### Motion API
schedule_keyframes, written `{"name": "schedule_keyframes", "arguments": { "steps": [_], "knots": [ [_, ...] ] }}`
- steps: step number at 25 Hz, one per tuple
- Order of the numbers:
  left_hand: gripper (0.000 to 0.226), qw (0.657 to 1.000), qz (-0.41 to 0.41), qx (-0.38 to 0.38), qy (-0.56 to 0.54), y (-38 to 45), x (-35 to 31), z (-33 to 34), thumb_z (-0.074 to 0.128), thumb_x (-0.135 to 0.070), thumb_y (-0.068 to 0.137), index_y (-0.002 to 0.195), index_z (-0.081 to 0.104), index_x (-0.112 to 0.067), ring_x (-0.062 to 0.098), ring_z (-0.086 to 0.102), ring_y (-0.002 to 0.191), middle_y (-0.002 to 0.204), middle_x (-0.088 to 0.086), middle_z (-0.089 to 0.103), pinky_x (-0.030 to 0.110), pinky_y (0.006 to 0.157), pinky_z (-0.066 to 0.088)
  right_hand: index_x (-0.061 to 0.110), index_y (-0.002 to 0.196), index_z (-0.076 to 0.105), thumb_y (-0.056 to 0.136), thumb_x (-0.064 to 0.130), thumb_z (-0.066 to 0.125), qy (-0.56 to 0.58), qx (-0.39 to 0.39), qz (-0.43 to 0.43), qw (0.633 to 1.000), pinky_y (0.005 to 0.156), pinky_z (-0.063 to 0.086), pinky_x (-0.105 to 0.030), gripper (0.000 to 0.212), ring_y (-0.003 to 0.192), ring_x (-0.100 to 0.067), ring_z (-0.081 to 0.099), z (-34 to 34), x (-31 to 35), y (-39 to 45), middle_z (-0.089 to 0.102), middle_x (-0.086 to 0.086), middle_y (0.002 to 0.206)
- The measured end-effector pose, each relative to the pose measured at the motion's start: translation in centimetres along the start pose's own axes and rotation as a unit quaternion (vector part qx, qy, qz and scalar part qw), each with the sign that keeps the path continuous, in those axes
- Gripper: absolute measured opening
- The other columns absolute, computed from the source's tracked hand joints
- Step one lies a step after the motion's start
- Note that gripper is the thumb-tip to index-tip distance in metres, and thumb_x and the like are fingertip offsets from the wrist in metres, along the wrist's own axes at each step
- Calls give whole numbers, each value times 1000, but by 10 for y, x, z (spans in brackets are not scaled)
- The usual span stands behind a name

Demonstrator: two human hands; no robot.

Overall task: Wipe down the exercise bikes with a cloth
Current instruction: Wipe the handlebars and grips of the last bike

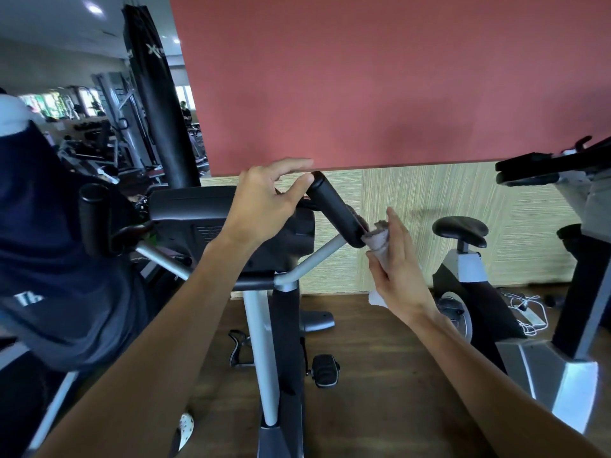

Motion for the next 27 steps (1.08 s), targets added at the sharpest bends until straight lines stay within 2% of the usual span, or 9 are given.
{"name": "schedule_keyframes", "arguments": {
  "steps": [2,6,10,15,17,20,22,25,27],
  "knots": [
    [22,999,18,5,48,2,-7,5,63,-23,101,119,76,-25,-20,57,103,102,-32,68,15,105,41,4,160,9,101,12,54,32,-26,-22,999,119,34,-46,74,147,-22,34,-6,15,13,33,-14,157],
    [23,998,25,-22,59,9,-14,18,59,-20,101,110,79,-15,0,69,102,105,-14,76,34,100,53,-8,156,17,103,17,56,-38,-33,-201,978,125,24,-38,71,151,-31,28,23,70,61,27,-24,161],
    [22,993,6,-78,90,2,-17,22,59,-17,101,108,79,-11,-1,70,91,100,-11,77,25,87,55,-12,152,21,100,12,59,-149,-86,-281,944,125,23,-39,69,149,-38,32,38,41,53,29,-32,158],
    [26,978,-57,-144,143,-15,-26,36,54,-24,104,119,75,-21,26,72,87,98,4,78,41,82,59,-7,154,15,91,2,74,-70,-20,-279,958,125,21,-40,86,149,-38,31,50,-33,34,23,-30,160],
    [29,965,-60,-150,209,-21,-32,43,52,-25,104,126,71,-21,31,71,99,107,9,76,46,89,57,-6,156,11,91,-2,71,-8,35,-237,971,123,29,-43,89,149,-35,32,48,-56,31,24,-28,161],
    [29,901,19,-129,413,-14,-49,65,56,-15,99,123,71,-12,26,58,129,127,6,70,42,111,42,-4,158,9,95,1,64,49,84,-200,975,115,40,-49,83,148,-33,35,27,-77,29,28,-24,161],
    [27,842,78,-58,531,-3,-50,90,54,-20,96,109,76,-12,29,60,121,117,6,72,46,113,37,2,159,5,97,2,62,82,83,-201,973,117,38,-50,84,149,-32,32,10,-76,28,27,-23,162],
    [43,761,17,60,646,6,-48,113,39,-34,98,85,77,-19,25,60,102,87,-1,73,46,115,31,6,159,0,96,3,64,121,76,-217,966,122,30,-44,90,153,-29,25,-7,-59,43,22,-21,164],
    [49,719,-46,123,683,9,-50,121,32,-37,101,85,75,-21,24,57,105,89,-2,73,43,114,24,-5,158,7,97,11,65,130,73,-261,954,123,27,-40,85,154,-25,22,-2,-41,49,20,-21,165]
  ]
}}
Point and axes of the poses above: each hand's wrist, its own y-axis towards the middle knuckle, its own z-axis out of the palm, x = y × z, the point moved 5 cm from there along y, towards the middle knuckle
